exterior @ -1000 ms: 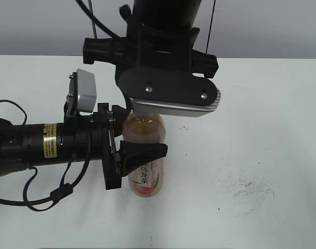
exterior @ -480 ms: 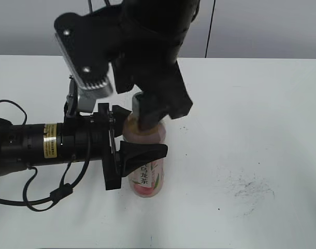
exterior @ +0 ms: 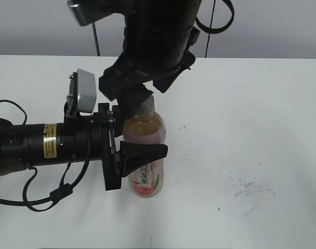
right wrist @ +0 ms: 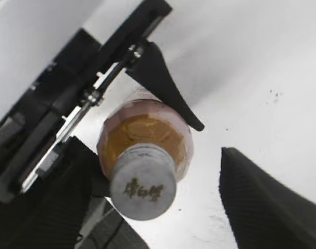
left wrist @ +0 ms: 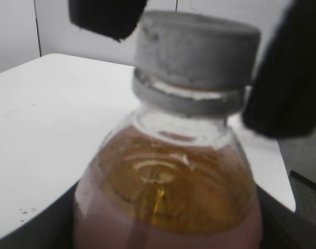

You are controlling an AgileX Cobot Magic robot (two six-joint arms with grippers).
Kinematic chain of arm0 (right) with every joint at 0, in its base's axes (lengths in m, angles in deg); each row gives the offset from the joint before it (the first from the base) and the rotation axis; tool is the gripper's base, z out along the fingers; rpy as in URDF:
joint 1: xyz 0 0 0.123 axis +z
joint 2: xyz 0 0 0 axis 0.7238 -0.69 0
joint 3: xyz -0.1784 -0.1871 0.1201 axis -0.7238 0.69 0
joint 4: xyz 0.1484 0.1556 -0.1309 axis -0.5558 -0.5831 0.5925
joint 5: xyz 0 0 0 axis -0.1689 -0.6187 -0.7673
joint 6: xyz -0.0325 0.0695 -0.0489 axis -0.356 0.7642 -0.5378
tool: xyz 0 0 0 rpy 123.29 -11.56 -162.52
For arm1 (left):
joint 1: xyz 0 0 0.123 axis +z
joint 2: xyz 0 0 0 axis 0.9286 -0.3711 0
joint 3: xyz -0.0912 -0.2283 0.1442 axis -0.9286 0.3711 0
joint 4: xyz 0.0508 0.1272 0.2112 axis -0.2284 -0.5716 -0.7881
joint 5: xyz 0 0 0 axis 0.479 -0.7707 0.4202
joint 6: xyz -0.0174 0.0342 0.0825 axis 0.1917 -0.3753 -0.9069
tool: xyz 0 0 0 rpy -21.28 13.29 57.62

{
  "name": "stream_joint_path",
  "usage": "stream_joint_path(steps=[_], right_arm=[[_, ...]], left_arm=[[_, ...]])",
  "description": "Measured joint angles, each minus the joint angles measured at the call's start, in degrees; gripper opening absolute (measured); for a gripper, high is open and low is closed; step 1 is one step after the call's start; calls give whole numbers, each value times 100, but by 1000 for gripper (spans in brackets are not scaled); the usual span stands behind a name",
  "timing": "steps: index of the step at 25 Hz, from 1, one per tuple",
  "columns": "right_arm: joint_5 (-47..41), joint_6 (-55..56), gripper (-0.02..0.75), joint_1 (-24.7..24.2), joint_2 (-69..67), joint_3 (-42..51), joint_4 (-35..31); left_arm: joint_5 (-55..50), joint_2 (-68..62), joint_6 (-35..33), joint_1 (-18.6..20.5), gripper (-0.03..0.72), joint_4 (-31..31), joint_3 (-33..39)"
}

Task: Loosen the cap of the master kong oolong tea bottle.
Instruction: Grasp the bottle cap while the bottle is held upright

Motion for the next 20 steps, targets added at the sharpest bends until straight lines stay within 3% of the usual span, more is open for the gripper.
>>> stream_joint_path(steps=[4, 12, 16, 20], right_arm=[[0, 755, 520, 0, 0, 0, 27], [4, 795, 301, 0, 0, 0, -30], [4, 8, 274, 0, 0, 0, -36], [6, -1920, 274, 0, 0, 0, -81]], left_arm=[[0, 0, 0, 0, 447, 0, 0], [0, 0, 0, 0, 447, 0, 0], [0, 0, 2, 0, 447, 0, 0], [0, 0, 2, 0, 447, 0, -2]])
